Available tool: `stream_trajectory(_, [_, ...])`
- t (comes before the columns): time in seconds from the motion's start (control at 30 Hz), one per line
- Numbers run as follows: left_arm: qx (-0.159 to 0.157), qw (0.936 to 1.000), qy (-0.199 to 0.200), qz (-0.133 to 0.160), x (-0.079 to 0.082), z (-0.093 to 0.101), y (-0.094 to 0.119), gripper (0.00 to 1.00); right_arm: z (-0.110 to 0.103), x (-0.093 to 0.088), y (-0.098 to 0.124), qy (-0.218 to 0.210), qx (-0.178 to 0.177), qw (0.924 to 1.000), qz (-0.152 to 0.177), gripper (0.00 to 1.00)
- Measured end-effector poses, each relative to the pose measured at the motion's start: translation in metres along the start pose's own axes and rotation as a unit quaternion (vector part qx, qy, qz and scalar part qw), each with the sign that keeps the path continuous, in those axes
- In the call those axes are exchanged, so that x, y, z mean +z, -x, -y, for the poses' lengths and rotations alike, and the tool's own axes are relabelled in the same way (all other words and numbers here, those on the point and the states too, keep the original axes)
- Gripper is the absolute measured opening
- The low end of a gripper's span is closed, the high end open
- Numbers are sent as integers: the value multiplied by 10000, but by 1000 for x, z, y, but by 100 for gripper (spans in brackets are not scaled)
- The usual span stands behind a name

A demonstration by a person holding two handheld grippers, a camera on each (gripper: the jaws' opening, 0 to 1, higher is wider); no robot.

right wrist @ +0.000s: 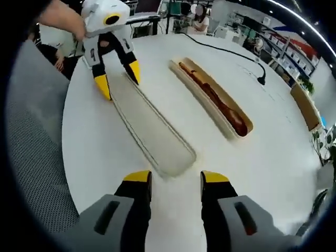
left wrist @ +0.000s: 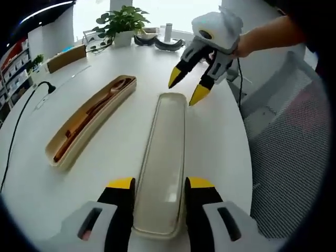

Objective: Arrange the utensils inside the cutlery case until each visible utensil rests in its matching compartment.

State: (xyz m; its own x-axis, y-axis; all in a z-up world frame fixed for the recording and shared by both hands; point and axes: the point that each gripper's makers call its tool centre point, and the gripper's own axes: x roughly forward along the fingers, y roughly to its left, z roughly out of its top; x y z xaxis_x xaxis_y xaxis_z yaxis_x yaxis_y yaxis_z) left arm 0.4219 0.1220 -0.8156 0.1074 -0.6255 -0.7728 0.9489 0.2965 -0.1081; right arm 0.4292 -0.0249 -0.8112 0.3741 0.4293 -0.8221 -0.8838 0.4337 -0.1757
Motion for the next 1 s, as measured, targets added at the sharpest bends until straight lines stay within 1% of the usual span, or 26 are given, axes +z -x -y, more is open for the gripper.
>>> stream_trajectory(0.03, [-28, 10000, 38, 15, 1, 0, 0, 38, -3, 3, 1, 123, 17, 9999, 29, 44])
stream_trajectory(0.07, [-137, 9996, 246, 33, 2, 3, 2, 38, -6, 6, 1, 249, 25, 9997, 50, 45])
stream_trajectory(0.1, [-187, 9992, 350, 61, 3, 4, 2, 38, -10, 7, 1, 311, 67, 9995, -3, 42])
stream_trajectory(0.17, [-247, 9989, 378, 93, 6, 5, 5, 38, -12, 9, -1, 452, 8, 9990, -49, 42])
stream_trajectory(0.2, [-363, 9983, 437, 121, 8, 10, 7, 38, -12, 10, -2, 541, -18, 9985, -57, 42])
stream_trajectory(0.27, [-481, 9977, 446, 142, 10, 14, 9, 38, -12, 10, -5, 890, -95, 9959, -147, 41])
stream_trajectory(0.3, [-523, 9976, 434, 140, 10, 16, 10, 38, -16, 11, -7, 1016, -34, 9947, -163, 40])
stream_trajectory(0.37, [-617, 9967, 517, 96, 9, 19, 12, 38, -19, 12, -9, 1279, -17, 9916, -195, 34])
stream_trajectory(0.4, [-666, 9962, 551, 82, 7, 20, 13, 38, -22, 12, -9, 1432, 15, 9895, -214, 29])
stream_trajectory(0.47, [-677, 9958, 606, 60, 4, 19, 13, 38, -27, 10, -11, 1520, 53, 9880, -255, 21])
stream_trajectory(0.5, [-697, 9954, 655, 21, 1, 19, 13, 38, -30, 9, -11, 1635, 119, 9860, -310, 14])
stream_trajectory(0.53, [-707, 9951, 693, -11, -1, 19, 14, 38, -29, 10, -11, 1562, 43, 9874, -252, 14])
stream_trajectory(0.57, [-716, 9952, 667, -32, -5, 20, 12, 38, -29, 15, -12, 1834, 34, 9829, -179, 14])
stream_trajectory(0.63, [-776, 9943, 722, -146, -11, 24, 10, 38, -31, 15, -12, 1795, 53, 9835, -197, 12])
stream_trajectory(0.7, [-753, 9949, 651, -170, -15, 26, 9, 37, -34, 19, -10, 1907, 106, 9813, -227, 9])
stream_trajectory(0.73, [-711, 9961, 513, 6, -11, 26, 10, 37, -31, 20, -9, 2058, 71, 9782, -274, 8])
stream_trajectory(0.77, [-677, 9957, 636, -46, -11, 26, 11, 36, -29, 22, -7, 2049, 79, 9784, -254, 7])
stream_trajectory(0.8, [-684, 9957, 627, -11, -9, 26, 13, 28, -28, 25, -5, 2034, 91, 9788, -211, 4])
stream_trajectory(0.83, [-617, 9966, 538, -74, -9, 24, 13, 23, -29, 31, -3, 2038, 190, 9788, -80, 3])
stream_trajectory(0.87, [-400, 9987, 310, -44, -8, 17, 12, 25, -34, 28, -1, 1900, 424, 9806, -212, 3])
stream_trajectory(0.9, [-296, 9994, 55, -196, -11, 13, 12, 25, -32, 31, 0, 1920, 370, 9805, -203, 2])
stream_trajectory(0.93, [-313, 9993, 34, -208, -11, 13, 11, 25, -33, 32, 0, 2098, 439, 9766, -195, 2])
stream_trajectory(0.97, [-314, 9993, 22, -224, -10, 14, 10, 25, -34, 32, 0, 2187, 499, 9743, -223, 1])
stream_trajectory(1.0, [-183, 9994, -34, -305, -12, 9, 9, 25, -35, 33, 2, 2254, 540, 9725, -213, 1])
